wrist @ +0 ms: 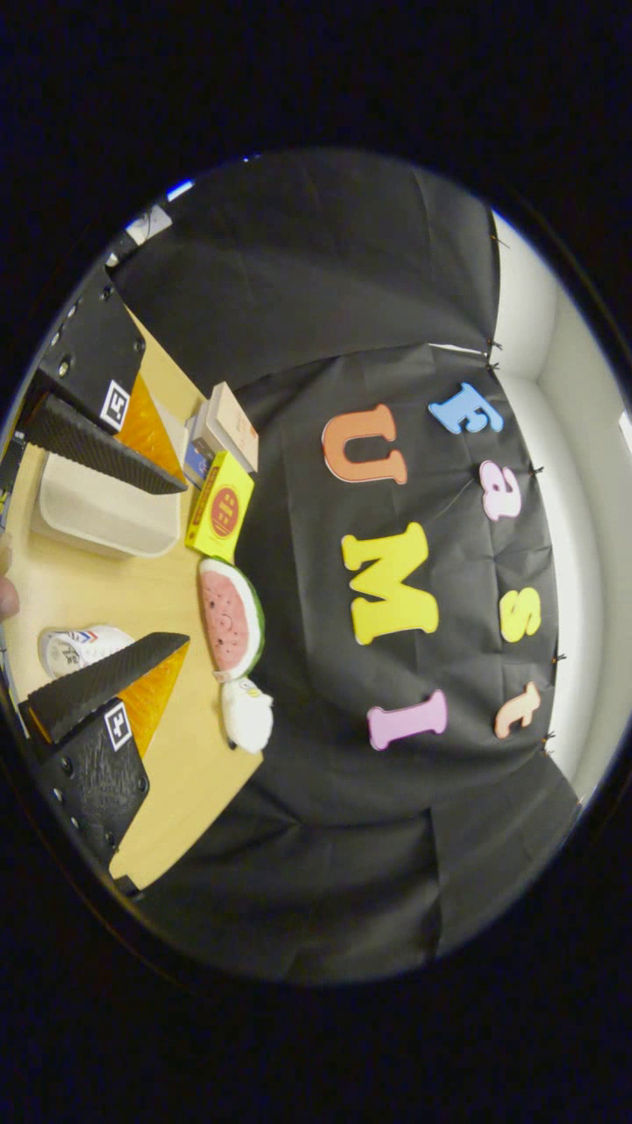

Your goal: Open the storage box then place both shoes into the box .Put the left shoe in first, then the right shoe, with the right side of both shoes facing outward in a uniform manner.

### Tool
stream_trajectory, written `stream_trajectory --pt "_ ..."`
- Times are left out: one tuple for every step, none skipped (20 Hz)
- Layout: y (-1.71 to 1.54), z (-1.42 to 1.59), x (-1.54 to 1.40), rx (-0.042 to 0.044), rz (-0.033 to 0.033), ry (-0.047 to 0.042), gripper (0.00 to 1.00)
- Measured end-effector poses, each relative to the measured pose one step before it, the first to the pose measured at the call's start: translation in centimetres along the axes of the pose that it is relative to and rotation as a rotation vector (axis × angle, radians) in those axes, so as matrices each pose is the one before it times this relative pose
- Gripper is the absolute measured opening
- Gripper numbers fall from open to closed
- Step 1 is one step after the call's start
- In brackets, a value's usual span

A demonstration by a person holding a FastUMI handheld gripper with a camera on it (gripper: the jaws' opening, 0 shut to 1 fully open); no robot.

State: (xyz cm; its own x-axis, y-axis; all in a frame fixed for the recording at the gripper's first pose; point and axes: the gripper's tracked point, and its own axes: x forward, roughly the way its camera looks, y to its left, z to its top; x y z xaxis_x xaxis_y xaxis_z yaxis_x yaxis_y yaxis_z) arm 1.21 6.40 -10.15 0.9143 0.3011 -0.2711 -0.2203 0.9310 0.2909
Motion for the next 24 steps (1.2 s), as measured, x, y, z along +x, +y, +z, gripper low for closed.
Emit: stream_trajectory --pt "-0.010 -1.292 0.479 0.02187 0.00615 0.03751 0.96" --pt "0.093 -1.245 0.536 0.01791 0.00901 0.03575 0.96" --pt "0.091 -0.953 0.542 0.01114 0.01251 0.02754 0.96" --pt "0.107 -0.755 0.502 0.00969 0.01489 0.02156 0.96" --pt "0.261 -0.615 0.546 0.01661 0.02505 0.02373 0.96" --pt "0.464 -0.888 0.620 0.02112 0.03216 0.02726 0.95" --pt "0.350 -0.702 0.538 0.02554 0.03122 0.02915 0.95" --pt "0.258 -0.838 0.606 0.02956 0.02643 0.02813 0.95" --pt "0.102 -0.606 0.610 0.02934 0.01791 0.02759 0.95" --pt "0.161 -0.828 0.589 0.02938 0.02053 0.03196 0.95" --pt "0.217 -0.668 0.737 0.03030 0.02098 0.02907 0.95" --pt "0.160 -0.608 0.634 0.02810 0.02072 0.02883 0.95" --pt "-0.041 -0.372 0.660 0.03282 0.01264 0.02387 0.95" --pt "-0.050 -0.247 0.601 0.03692 0.01808 0.01726 0.95" --pt "-0.080 -0.438 0.554 0.04367 0.01789 0.02816 0.95" --pt "-0.192 -0.475 0.343 0.05334 0.02001 0.02233 0.95" --pt "-0.124 -0.289 0.391 0.05553 0.02167 0.02241 0.95" --pt "-0.105 -0.132 0.588 0.04685 0.01842 0.02368 0.95" --pt "-0.016 -0.002 0.304 0.03981 0.02002 0.01796 0.95" --pt "0.095 0.111 0.663 0.02927 0.02023 0.01706 0.95" --pt "0.207 0.174 0.394 0.02076 0.02147 0.01428 0.95" --pt "0.262 -0.003 0.338 0.01050 0.01425 0.01947 0.95" --pt "0.240 0.063 0.021 0.00444 0.01125 0.01522 0.95" --pt "0.104 0.074 -0.359 -0.00215 0.00429 0.00680 0.93"
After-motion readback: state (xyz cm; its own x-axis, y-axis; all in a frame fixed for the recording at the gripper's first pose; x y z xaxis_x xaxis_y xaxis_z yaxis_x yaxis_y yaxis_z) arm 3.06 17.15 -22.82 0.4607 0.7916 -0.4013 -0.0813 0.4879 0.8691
